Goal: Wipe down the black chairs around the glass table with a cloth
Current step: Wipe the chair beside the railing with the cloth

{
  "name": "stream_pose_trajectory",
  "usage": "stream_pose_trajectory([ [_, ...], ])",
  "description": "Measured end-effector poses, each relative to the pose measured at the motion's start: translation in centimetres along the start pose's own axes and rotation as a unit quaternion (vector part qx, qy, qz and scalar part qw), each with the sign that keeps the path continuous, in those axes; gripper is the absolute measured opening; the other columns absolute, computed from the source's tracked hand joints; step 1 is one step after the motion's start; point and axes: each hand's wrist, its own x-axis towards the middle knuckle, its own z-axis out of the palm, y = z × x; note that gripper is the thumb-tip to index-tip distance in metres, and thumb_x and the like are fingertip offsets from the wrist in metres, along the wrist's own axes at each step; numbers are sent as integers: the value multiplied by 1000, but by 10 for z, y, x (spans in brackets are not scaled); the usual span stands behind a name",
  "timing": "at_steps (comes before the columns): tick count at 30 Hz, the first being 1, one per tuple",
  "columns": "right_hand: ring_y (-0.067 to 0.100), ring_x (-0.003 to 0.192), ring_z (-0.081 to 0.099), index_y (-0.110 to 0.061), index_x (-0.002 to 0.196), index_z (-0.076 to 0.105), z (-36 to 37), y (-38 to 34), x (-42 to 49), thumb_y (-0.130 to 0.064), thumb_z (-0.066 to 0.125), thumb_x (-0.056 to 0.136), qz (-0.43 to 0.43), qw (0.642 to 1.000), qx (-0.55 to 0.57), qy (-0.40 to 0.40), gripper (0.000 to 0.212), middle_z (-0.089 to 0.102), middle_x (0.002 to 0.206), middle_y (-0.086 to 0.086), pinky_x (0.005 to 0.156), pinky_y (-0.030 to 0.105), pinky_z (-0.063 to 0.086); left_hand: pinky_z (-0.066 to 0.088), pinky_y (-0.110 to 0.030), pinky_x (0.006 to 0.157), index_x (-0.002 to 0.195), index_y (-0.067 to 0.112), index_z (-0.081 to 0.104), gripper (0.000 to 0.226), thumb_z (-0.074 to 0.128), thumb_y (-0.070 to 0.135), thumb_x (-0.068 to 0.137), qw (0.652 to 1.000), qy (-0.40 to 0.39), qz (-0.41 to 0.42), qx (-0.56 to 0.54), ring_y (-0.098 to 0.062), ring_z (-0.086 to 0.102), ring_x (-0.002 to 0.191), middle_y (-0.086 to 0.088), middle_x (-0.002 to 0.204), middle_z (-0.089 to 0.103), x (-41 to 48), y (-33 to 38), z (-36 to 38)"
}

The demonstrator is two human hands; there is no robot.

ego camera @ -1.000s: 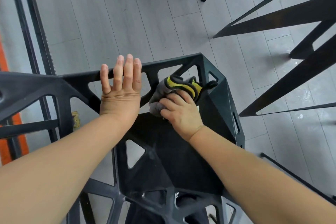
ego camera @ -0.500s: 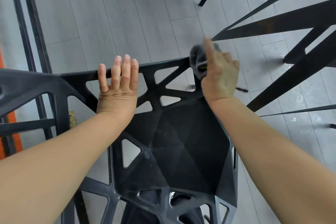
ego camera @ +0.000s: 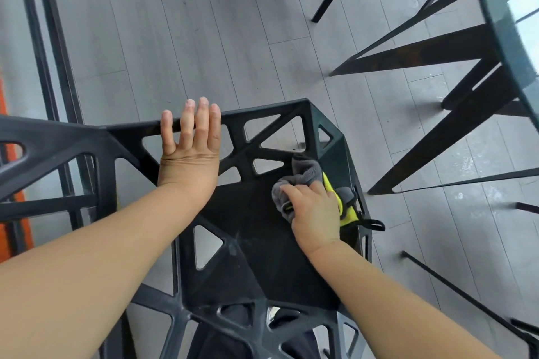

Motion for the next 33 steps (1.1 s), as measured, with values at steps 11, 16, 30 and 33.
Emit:
stream_pose_trajectory([
  [11,11,105,57,-28,132,53,-72,-39,108,2,50,87,370,784,487,109,54,58,119,-7,75,6,42,43,-42,86,136,5,36,58,51,-4,81,958,-152,-126,-207,-33,53,98,-15,113,59,11,-80,-86],
  [16,12,94,60,-19,121,59,-68,-102,110,0,53,89,408,648,630,131,38,62,97,-10,82,21,49,35,-35,60,140,7,28,60,45,-8,84,937,-181,-164,-250,-26,42,78,-12,85,51,6,-83,-89],
  [30,2,105,54,-34,122,56,-68,-182,77,7,53,82,316,750,575,82,57,53,108,-24,93,19,45,42,-40,85,124,15,55,48,46,-6,82,969,-122,-138,-162,-31,53,106,-10,106,62,8,-133,-130],
  [33,5,105,51,-28,124,56,-72,-206,70,10,53,79,274,792,542,57,59,51,111,-17,87,14,42,20,-44,109,118,13,59,44,50,-4,79,976,-115,-166,-85,-31,41,128,-14,113,64,3,-149,-141],
])
